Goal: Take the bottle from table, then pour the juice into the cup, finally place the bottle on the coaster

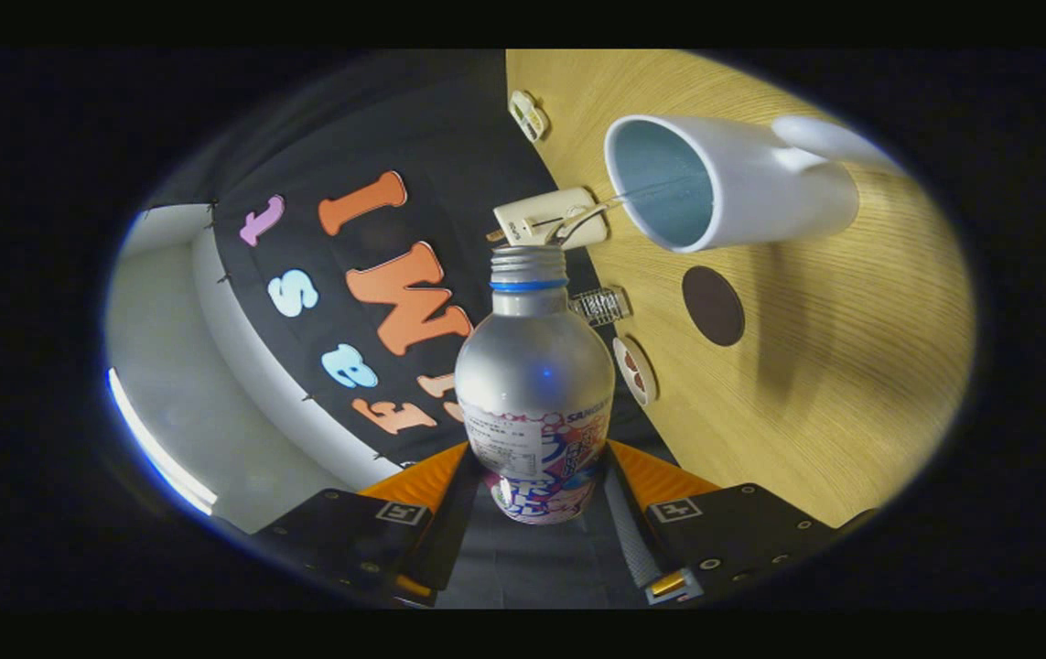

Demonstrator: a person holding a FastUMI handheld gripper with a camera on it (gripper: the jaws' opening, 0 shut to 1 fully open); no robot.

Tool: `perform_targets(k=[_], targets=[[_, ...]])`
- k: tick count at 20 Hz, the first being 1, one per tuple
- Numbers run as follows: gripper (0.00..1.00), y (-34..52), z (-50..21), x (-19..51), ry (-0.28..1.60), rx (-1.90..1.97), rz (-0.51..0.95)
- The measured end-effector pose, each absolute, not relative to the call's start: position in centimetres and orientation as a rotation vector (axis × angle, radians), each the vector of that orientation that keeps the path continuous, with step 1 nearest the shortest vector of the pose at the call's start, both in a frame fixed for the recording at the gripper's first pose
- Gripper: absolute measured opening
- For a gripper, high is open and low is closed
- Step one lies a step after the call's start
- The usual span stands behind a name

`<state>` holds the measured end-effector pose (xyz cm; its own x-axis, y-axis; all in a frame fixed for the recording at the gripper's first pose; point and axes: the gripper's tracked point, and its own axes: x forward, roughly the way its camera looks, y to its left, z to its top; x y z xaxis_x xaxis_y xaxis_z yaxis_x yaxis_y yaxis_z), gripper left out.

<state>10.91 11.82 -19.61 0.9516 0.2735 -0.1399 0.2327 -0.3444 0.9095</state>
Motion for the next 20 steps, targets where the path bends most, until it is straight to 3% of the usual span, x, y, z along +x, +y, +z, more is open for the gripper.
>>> perform_targets(k=[20], targets=[[0.73, 10.1, -18.5, 11.6, 0.245, 2.030, 0.027]])
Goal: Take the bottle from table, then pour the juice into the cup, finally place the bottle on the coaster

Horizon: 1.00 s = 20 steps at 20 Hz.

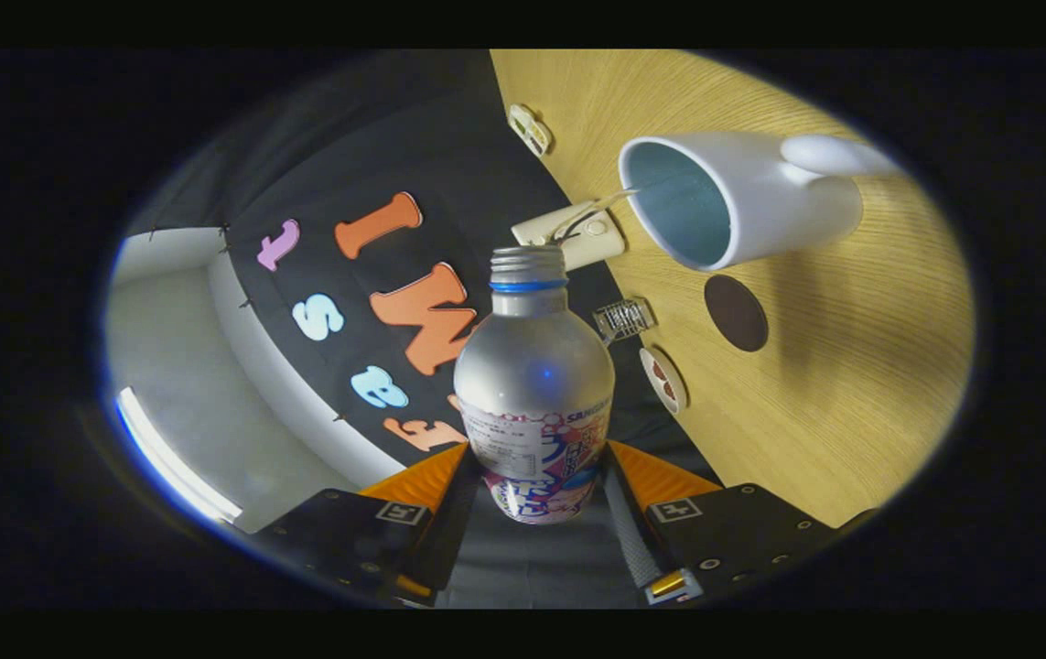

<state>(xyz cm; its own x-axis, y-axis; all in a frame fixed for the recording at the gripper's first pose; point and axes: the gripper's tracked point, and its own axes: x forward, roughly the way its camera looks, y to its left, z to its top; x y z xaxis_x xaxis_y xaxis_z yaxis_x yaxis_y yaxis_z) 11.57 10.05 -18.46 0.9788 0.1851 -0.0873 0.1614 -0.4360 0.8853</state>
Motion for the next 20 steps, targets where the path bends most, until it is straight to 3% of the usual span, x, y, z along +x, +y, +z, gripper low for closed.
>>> perform_targets(k=[20], targets=[[0.73, 10.4, -17.4, 12.5, 0.228, 2.112, 0.033]])
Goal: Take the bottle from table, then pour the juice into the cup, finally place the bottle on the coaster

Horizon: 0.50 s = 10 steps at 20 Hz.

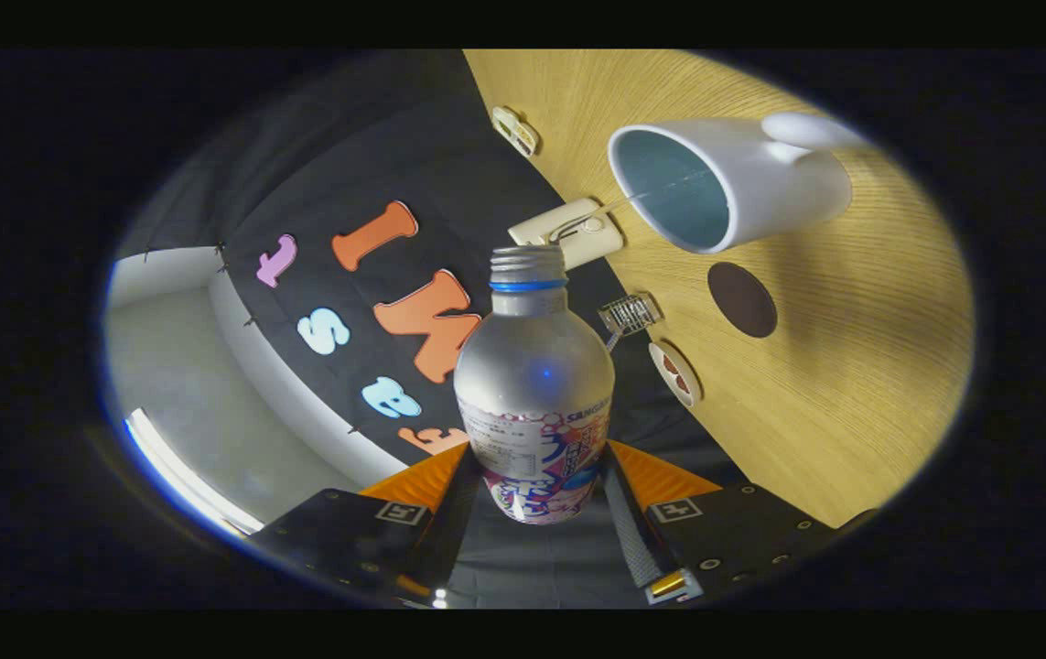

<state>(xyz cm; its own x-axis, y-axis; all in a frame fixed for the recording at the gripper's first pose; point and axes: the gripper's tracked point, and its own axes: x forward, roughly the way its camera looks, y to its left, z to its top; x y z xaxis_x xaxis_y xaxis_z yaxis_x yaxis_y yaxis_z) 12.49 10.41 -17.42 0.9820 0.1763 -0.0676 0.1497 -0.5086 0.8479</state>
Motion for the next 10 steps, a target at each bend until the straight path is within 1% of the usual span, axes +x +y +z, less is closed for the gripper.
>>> perform_targets(k=[10], targets=[[0.73, 9.4, -16.6, 13.1, 0.178, 2.159, 0.015]])
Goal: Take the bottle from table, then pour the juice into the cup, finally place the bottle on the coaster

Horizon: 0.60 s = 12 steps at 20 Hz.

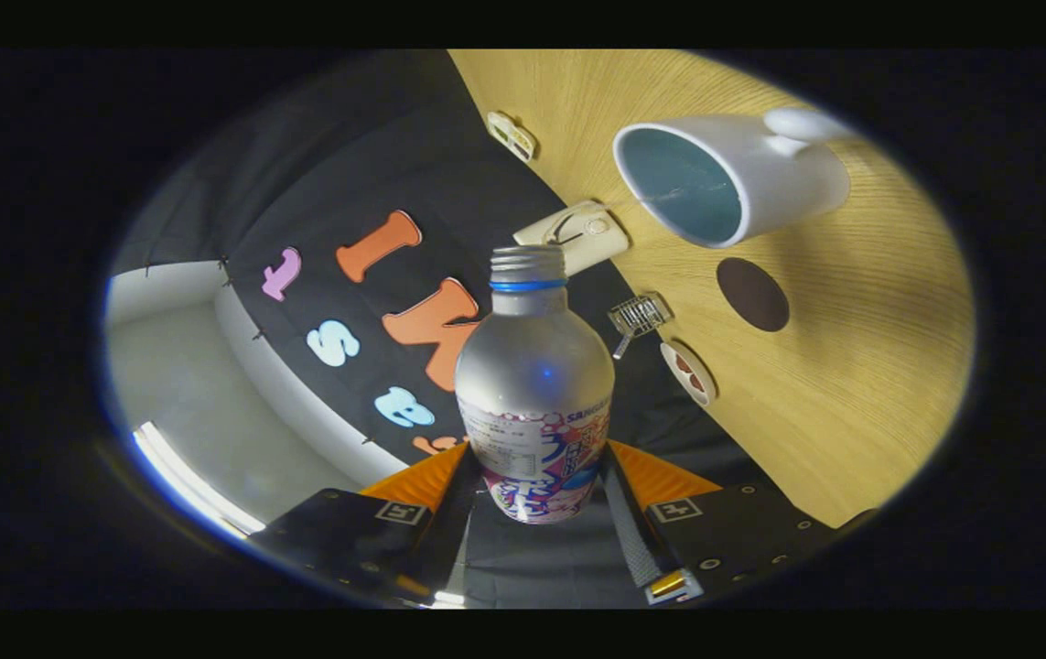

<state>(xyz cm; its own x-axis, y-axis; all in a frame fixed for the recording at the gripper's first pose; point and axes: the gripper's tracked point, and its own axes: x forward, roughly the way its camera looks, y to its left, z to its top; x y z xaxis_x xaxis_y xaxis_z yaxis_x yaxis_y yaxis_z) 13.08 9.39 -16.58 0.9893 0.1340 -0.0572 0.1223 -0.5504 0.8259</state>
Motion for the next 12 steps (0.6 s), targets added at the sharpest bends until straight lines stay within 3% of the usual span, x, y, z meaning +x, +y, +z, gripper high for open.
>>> perform_targets(k=[12], targets=[[0.73, 9.44, -16.29, 13.20, 0.176, 2.198, 0.013]])
